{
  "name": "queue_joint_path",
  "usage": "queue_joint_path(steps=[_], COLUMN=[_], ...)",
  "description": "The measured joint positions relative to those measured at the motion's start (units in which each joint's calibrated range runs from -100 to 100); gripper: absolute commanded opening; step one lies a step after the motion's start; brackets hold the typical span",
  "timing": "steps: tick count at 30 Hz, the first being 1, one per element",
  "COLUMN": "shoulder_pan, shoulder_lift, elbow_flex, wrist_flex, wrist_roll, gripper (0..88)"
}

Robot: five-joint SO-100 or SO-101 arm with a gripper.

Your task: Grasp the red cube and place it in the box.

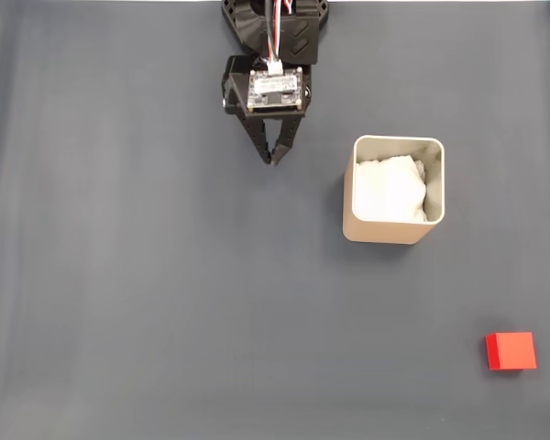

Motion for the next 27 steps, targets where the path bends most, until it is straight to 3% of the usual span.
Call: queue_joint_path(steps=[12,27], shoulder_pan=[-0.6,-13.45], shoulder_lift=[15.69,29.87], elbow_flex=[-21.22,-48.27], wrist_flex=[-7.07,0.0], wrist_roll=[-1.37,2.64], gripper=[0.2,0.2])
